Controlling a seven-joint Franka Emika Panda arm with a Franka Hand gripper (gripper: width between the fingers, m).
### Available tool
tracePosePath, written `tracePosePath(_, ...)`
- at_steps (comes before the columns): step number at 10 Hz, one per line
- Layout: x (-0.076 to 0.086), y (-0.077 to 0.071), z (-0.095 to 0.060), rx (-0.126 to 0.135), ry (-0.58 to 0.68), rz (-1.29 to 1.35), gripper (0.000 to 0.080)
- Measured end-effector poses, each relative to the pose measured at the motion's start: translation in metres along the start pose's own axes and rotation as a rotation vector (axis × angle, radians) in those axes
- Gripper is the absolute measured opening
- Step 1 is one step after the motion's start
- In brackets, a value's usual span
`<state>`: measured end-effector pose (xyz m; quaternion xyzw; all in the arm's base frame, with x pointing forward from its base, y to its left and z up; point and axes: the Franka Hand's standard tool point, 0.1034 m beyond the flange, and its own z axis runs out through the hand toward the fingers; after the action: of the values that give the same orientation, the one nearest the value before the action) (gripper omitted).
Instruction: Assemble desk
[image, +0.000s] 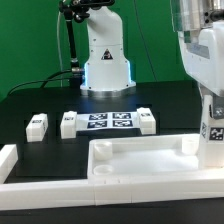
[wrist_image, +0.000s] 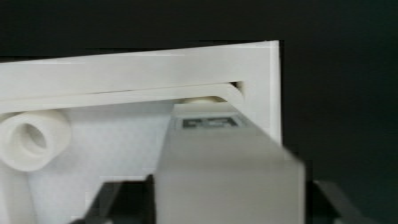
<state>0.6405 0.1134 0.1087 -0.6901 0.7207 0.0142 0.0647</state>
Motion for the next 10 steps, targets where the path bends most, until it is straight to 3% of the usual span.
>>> tracePosePath(1,0.0001,0.0016,-0.0007,-0.029,-0.003,-0.151,0.0507)
tracePosePath(2,-0.0008,-0.0007,-0.0029,-0.041,-0.008,-0.239,0.0604)
tracePosePath(3,0.0002,-0.0030,-0.0037,-0.045,-0.011,-0.402,0.0638)
tracePosePath(9,-0.0006,-0.0021,-0.0025,-0.047,-0.018,-0.885,0.0649)
tracePosePath(10,0.0027,-0.0017,-0.0023,-0.065,0.004,-1.116,0.0649)
